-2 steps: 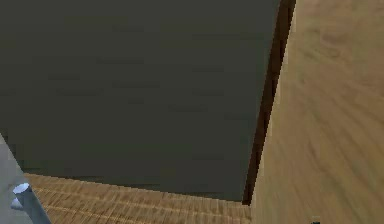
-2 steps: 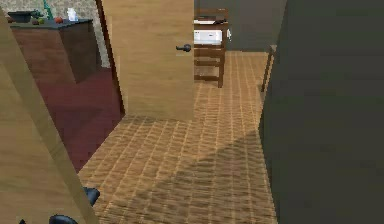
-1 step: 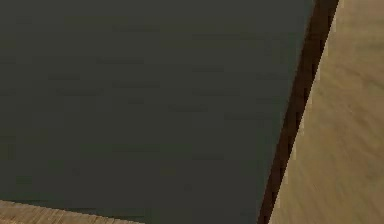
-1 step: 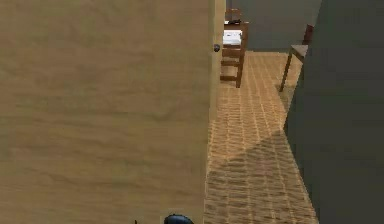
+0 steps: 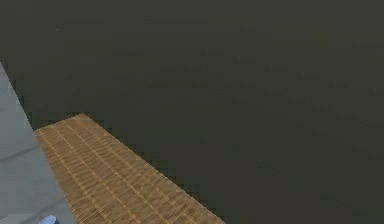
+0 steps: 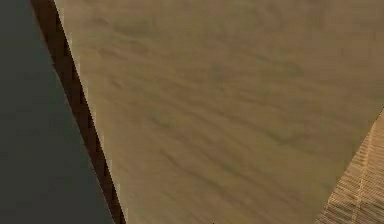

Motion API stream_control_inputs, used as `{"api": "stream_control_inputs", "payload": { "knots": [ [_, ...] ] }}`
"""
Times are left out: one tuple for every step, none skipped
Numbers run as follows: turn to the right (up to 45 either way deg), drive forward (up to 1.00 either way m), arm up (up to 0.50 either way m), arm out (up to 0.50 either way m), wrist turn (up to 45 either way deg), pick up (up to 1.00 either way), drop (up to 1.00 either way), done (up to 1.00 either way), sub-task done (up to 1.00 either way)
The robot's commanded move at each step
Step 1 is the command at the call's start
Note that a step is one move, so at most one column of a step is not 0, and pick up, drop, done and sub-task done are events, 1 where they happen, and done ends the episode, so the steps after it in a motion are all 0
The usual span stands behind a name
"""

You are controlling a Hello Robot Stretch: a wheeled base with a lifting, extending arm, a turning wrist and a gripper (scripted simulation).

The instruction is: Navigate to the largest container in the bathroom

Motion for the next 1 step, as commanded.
{"api": "stream_control_inputs", "payload": {
  "knots": [
    [0.0, 0.60, 0.00, 0.00, 0.0, 0.00, 0.00, 0.00, 0.00]
  ]
}}
